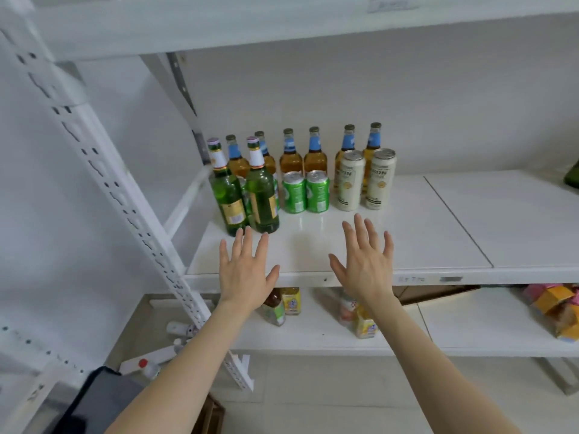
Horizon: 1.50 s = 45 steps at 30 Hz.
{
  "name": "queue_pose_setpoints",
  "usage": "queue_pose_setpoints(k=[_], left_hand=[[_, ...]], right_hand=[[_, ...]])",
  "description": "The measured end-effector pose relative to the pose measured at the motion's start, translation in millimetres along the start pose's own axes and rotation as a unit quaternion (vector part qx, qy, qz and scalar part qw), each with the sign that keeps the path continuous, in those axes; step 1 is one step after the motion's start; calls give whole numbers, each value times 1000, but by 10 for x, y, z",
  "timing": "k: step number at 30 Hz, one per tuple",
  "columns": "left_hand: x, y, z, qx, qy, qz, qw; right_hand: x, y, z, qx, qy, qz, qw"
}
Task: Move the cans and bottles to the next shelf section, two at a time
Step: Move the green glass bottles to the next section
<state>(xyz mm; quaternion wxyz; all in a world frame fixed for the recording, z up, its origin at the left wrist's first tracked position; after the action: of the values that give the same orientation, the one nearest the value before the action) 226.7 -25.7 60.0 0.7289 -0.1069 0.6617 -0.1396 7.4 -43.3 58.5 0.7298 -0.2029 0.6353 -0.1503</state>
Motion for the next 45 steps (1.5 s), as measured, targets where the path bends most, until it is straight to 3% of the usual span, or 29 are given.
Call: queue_pose_setpoints(k=[9,17,22,25,29,31,36,45], left_hand=[[245,-374,953,-41,16,-4,999],[536,-848,1469,-52,26,-40,998],[875,-1086,1590,-66,144,-13,987],[1094,-1235,1593,-120,320,17,940],[1336,-1387,1506,-188,577,74,791],[1392,-1436,1484,-202,634,87,741],[1514,-1581,1511,-205,688,121,685],[1481,-1679,1500,-189,698,132,678]], right_hand=[[421,-486,822,-12,-35,9,999],[742,-987,1170,10,-137,23,990],[993,-1212,1228,41,-236,53,969],[1092,-1368,1265,66,-350,72,932],[1232,-1557,1315,131,-505,130,843],[1309,-1647,1332,149,-549,156,808],[1405,-1771,1358,151,-613,195,751],[1539,-1829,1309,165,-641,197,724]])
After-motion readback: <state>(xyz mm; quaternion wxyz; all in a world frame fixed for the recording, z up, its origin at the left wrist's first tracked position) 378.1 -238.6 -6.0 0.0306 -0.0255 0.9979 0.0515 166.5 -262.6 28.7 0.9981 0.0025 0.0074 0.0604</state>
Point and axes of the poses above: each hand's wrist, its own y-axis away from the middle knuckle, its own x-axis out of the palm, z = x × y, the point moved 8 cm from there along -y, towards the middle knuckle, and after that the axes turned 5 degrees about -z, right-handed, at the moved point
